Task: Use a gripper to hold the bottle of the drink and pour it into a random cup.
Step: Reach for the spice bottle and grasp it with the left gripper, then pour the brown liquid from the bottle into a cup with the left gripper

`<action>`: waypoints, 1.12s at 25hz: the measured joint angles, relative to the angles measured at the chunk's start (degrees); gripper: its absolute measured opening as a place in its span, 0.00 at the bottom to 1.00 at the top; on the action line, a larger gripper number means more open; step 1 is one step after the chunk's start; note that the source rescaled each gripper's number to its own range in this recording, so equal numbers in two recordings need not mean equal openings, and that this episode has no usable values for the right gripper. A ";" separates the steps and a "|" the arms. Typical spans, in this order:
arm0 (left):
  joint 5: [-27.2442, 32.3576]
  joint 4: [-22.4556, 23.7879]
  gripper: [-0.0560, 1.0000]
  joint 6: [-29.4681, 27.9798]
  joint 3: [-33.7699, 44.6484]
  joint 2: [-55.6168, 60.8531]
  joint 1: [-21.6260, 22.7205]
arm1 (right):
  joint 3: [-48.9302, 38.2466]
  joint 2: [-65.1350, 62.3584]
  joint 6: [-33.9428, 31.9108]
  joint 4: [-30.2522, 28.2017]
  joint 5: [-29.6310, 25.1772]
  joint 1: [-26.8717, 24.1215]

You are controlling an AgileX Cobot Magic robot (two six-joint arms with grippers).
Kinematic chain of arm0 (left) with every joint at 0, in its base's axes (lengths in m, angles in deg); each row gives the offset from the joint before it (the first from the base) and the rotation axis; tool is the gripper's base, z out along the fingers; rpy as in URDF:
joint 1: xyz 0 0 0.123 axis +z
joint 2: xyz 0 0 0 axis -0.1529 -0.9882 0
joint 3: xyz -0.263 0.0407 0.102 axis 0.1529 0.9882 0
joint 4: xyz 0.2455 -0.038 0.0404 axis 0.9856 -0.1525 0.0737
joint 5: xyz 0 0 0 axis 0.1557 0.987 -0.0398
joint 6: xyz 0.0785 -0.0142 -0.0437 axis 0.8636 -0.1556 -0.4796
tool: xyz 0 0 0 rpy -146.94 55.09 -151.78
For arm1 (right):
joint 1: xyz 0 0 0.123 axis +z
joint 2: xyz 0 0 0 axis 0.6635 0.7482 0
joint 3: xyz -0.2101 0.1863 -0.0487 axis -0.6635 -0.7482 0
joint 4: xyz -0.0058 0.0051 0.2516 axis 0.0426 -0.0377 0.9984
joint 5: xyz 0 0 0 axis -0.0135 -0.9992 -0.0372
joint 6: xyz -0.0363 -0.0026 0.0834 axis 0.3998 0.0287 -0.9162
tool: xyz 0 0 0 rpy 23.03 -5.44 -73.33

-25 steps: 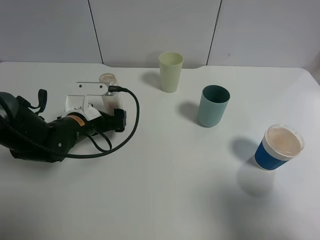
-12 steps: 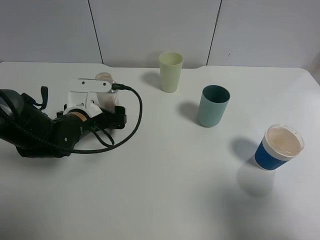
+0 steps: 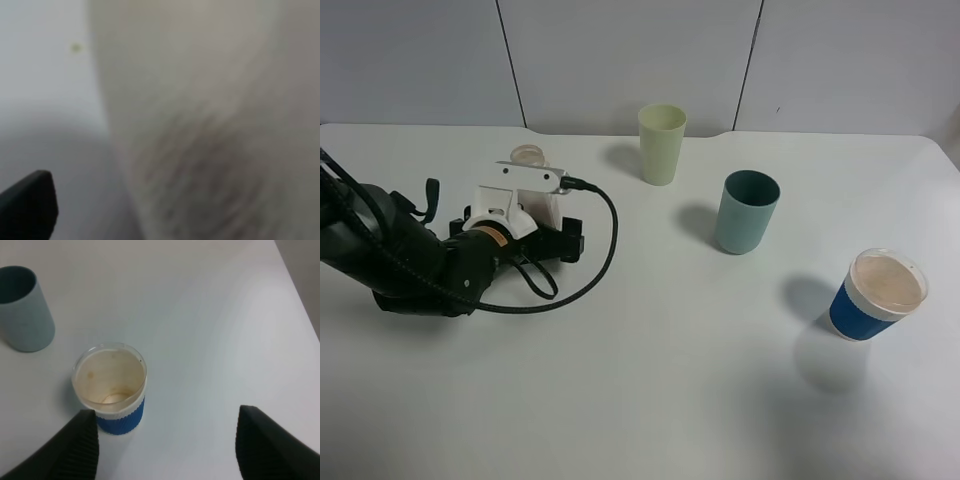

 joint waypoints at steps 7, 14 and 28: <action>0.39 0.04 0.64 0.66 0.00 -0.15 0.00 | 0.00 0.00 0.00 0.00 0.00 0.00; 2.27 0.36 0.05 0.71 -0.30 -0.15 0.00 | 0.00 0.00 0.00 0.00 0.00 0.00; 4.51 4.21 0.05 5.85 -0.41 0.92 0.00 | 0.00 0.00 0.00 0.00 0.00 0.00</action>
